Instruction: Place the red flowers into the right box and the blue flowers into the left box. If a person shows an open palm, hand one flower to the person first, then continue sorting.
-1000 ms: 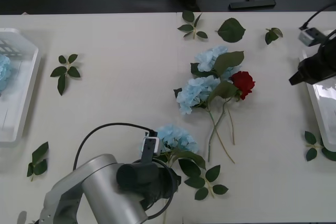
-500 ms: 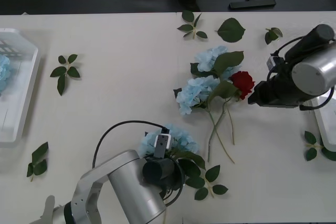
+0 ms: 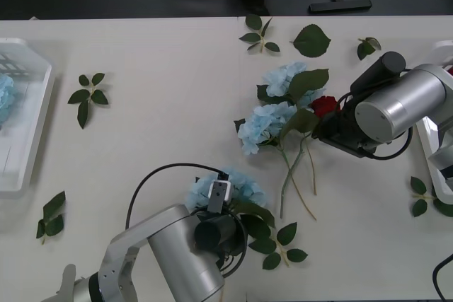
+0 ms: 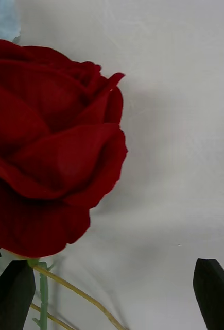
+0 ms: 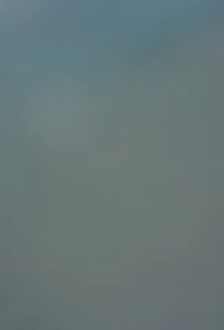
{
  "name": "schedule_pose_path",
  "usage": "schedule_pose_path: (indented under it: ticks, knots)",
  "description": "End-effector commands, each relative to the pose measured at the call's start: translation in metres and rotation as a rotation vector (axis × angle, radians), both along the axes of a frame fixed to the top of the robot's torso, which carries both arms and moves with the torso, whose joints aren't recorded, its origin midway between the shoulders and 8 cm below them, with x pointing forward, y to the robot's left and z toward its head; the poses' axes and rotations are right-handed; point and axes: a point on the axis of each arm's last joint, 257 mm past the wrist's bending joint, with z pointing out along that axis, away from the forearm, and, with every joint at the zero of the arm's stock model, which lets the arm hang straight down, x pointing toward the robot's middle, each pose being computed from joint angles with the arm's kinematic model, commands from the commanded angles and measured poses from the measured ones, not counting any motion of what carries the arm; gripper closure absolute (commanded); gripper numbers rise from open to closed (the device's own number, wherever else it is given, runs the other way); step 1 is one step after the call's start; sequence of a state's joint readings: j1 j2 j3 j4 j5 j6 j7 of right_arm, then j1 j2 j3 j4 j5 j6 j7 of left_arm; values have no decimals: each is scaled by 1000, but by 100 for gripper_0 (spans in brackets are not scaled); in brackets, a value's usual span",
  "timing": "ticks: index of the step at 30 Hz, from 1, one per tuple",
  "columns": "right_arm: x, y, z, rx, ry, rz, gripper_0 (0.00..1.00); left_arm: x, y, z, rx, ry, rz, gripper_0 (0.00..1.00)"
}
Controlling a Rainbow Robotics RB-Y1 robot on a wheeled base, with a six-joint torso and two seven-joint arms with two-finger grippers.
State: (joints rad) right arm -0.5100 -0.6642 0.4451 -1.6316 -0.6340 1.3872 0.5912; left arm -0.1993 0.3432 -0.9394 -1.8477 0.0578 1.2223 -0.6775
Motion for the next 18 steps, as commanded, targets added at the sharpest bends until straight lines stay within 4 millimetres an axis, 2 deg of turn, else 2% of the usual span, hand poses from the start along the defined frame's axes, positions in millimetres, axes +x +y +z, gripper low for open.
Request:
schedule_pose_path:
  ticks: [1,5,9,13,16,17,18]
  knots:
    - [7,18,-5,61,-22,-47,11,9,-21,17,-3,-66,-63,100]
    - [12,24,-11,83,-33,-68,11,25,-4,28,23,-127,-52,100]
    - [21,23,-20,92,-45,-105,11,49,33,77,27,-210,-11,100]
    - [26,24,-24,104,-53,-119,11,67,94,135,59,-270,50,100]
    - [26,24,-24,104,-53,-119,11,77,153,174,153,-305,101,100]
    - [25,25,-25,107,-51,-120,11,78,165,180,179,-311,109,100]
    - [25,25,-26,108,-46,-123,11,81,189,193,232,-320,131,100]
